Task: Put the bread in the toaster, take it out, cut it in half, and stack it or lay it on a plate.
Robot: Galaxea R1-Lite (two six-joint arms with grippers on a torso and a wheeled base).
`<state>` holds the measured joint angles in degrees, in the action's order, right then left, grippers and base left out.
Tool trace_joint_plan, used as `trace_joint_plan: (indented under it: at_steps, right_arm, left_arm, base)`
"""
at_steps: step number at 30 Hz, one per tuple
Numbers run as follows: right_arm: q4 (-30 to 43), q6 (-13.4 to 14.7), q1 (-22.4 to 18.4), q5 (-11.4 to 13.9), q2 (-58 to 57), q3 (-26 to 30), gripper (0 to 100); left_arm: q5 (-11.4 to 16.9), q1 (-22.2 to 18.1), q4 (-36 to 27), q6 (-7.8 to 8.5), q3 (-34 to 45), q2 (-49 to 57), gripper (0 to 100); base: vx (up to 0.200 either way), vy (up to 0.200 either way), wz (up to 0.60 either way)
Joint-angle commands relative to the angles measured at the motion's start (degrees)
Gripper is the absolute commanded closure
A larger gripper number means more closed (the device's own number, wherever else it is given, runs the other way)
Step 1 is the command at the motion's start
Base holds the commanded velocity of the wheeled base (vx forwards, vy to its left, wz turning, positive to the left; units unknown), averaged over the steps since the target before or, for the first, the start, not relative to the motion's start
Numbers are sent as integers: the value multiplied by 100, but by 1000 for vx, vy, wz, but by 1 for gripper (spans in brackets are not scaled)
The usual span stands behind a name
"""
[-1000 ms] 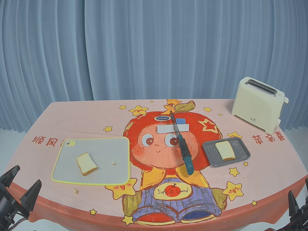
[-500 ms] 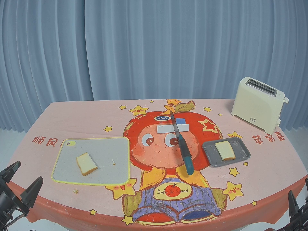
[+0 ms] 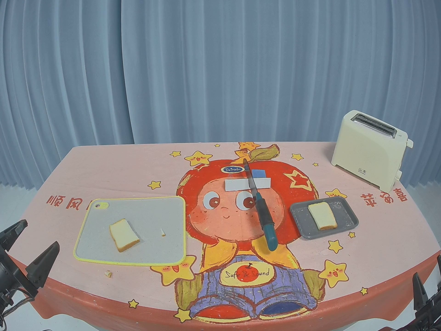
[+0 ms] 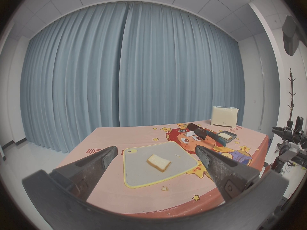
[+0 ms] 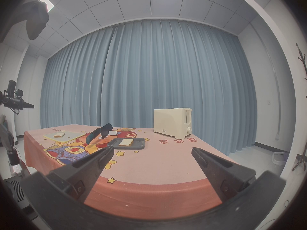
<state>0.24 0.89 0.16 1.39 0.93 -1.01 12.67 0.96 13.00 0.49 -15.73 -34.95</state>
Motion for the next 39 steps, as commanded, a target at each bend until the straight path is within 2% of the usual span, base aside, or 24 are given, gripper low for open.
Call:
trace_joint_plan:
  at_steps: [1,14,20,23,39]
  right_arm:
    - [2,-1,2,2,-57,101,0]
    - [2,-1,2,2,-49,101,0]
    - [2,-1,2,2,-57,101,0]
    - [11,-1,2,2,-57,101,0]
    - [2,-1,2,2,-57,101,0]
  left_arm:
    - [-1,9,1,83,-36,-161,0]
    - [34,0,-8,118,-396,-645,0]
    - [43,9,-298,356,-414,-671,0]
    - [43,27,-509,364,-423,-662,0]
    - [192,36,-482,320,-1064,-1304,0]
  base:
    - [0,0,0]
    - [0,0,0]
    - [0,0,0]
    - [0,0,0]
    - [0,0,0]
